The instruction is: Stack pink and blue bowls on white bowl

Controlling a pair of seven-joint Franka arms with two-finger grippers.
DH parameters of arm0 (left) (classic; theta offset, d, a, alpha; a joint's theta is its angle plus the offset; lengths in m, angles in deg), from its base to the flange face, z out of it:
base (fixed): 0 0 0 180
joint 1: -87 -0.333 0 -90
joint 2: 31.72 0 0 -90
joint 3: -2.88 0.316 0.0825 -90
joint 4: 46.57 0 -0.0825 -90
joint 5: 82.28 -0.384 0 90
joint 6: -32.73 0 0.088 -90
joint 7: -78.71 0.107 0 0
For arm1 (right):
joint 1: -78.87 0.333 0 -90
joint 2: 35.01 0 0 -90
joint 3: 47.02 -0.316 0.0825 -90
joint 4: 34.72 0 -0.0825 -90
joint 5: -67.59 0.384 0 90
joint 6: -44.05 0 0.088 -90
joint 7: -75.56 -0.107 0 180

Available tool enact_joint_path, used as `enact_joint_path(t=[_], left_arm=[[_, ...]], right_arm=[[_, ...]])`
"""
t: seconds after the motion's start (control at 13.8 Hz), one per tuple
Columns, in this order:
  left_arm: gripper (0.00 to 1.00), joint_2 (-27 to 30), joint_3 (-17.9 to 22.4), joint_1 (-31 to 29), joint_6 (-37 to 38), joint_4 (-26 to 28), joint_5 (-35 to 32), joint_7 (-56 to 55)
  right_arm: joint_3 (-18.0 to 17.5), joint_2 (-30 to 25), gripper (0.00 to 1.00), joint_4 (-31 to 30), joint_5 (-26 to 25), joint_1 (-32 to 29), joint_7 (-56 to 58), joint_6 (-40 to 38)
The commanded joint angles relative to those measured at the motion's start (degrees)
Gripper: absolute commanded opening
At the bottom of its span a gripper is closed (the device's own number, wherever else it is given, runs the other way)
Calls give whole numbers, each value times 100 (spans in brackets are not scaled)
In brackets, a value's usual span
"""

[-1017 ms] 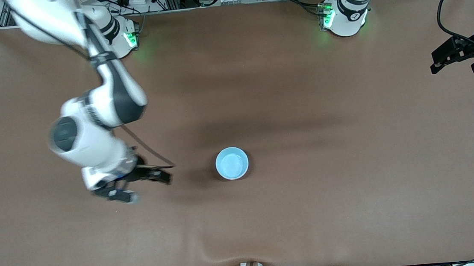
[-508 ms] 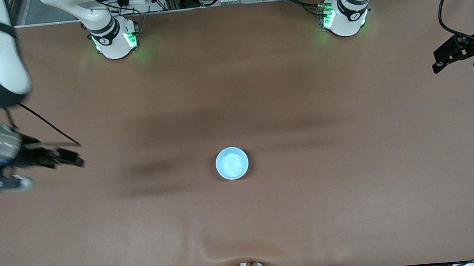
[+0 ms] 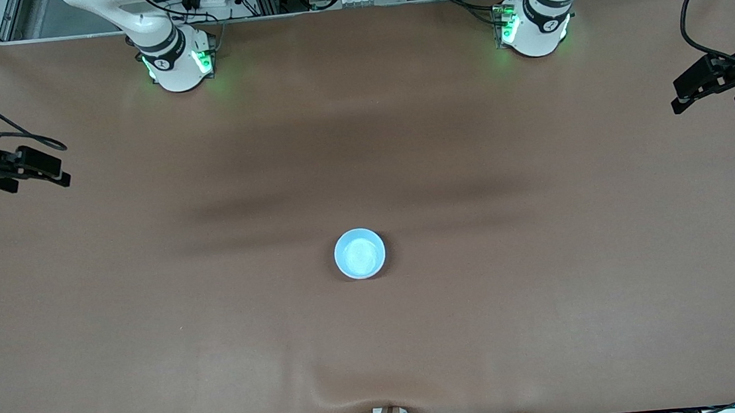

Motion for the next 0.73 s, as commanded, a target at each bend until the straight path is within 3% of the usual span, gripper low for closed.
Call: enact_joint_path(t=[0.0, 0.65], left_arm=[[100, 0, -17, -6, 9, -84, 0, -20], [100, -35, -17, 12, 9, -84, 61, -29]], right_arm=[[17, -171, 100, 29, -209, -26, 149, -172], [8, -171, 100, 206, -456, -78, 387, -366]])
